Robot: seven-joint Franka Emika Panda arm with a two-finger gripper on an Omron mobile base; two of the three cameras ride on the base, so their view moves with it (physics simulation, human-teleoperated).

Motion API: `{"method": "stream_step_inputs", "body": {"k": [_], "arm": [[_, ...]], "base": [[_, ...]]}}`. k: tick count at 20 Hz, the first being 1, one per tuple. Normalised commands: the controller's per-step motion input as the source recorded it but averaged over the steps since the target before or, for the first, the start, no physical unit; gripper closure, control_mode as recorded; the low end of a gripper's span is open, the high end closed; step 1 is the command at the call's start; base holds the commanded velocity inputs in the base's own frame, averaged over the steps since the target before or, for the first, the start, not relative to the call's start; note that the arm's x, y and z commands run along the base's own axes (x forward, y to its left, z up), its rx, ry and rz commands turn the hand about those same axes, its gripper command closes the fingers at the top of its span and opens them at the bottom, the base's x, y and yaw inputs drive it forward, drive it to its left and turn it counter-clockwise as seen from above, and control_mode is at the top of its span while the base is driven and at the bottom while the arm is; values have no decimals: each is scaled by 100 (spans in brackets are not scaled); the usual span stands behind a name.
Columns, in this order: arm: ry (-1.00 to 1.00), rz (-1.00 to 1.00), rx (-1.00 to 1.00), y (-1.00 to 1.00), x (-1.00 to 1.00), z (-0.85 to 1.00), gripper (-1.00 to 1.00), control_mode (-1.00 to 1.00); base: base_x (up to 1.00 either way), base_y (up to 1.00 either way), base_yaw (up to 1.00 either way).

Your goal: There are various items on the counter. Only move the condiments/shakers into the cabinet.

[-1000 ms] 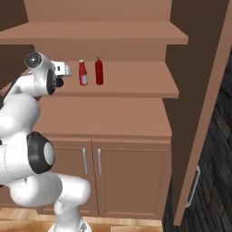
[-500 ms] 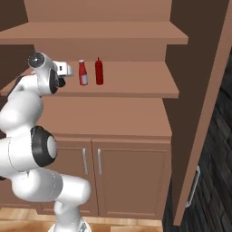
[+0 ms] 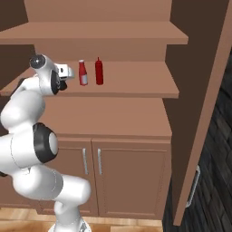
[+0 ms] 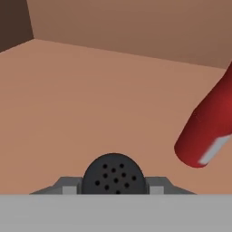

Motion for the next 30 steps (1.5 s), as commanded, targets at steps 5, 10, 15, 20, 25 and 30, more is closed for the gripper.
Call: {"method": "stream_step_inputs", "body": {"k": [5,10,15,20,25,30], "arm": [[0,0,0,0,6,-6,100,-100],[1,0,10,0,12,0,100,-100],[0,0,4,0,27,-1,100,-100],[0,-1,0,1,43,-10,100,-100],[0,-2,-1,4,39,-24,100,-100],[0,-1,0,6,22,-44,100,-100]], "base": [[0,0,0],[0,0,0],[0,0,0],[0,0,0],[0,0,0],[0,0,0]]}}
